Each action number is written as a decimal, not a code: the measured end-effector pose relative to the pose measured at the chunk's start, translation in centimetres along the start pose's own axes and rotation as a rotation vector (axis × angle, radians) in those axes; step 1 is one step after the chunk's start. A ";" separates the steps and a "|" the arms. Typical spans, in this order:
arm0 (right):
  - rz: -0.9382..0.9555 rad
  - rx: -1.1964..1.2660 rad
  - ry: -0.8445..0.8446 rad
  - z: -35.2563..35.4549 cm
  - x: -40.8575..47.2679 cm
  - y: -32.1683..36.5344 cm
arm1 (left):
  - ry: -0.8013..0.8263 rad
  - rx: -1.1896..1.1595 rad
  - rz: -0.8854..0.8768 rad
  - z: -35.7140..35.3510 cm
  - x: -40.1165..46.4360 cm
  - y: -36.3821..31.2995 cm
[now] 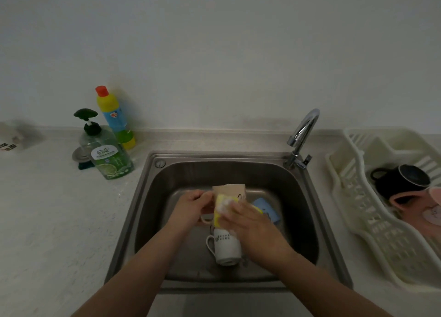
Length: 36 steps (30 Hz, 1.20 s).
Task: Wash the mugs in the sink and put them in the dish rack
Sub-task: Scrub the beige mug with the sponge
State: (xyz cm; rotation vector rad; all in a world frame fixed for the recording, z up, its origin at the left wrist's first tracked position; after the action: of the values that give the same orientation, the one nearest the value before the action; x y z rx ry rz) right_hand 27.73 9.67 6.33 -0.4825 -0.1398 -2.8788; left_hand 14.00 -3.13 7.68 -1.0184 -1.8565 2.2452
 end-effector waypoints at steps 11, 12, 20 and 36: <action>-0.016 0.157 -0.135 1.3 -2.7 -0.8 | 0.150 -0.182 0.062 1.7 0.6 0.1; -0.141 0.239 -0.169 1.6 -3.1 -1.3 | 0.171 -0.185 0.066 2.1 0.7 0.1; -0.318 0.563 -0.271 2.3 -2.6 0.0 | 0.329 -0.407 0.081 2.7 0.3 0.3; -0.015 -0.063 -0.008 1.6 2.4 -0.4 | -0.058 0.136 -0.043 0.5 -0.2 -2.2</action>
State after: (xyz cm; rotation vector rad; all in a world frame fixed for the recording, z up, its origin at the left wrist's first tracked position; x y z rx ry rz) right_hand 25.90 9.77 8.66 -0.5069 -0.0546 -2.9037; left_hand 13.12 -3.01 9.75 -0.8931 -1.7012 2.3617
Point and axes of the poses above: each hand's wrist, its own x-axis towards the middle knuckle, its own z-axis out of the back of the hand, y = z × x, the point moved 1 cm from there along x, towards the middle knuckle, and after that the axes turned 3 degrees about -y, right-handed, at the moved point
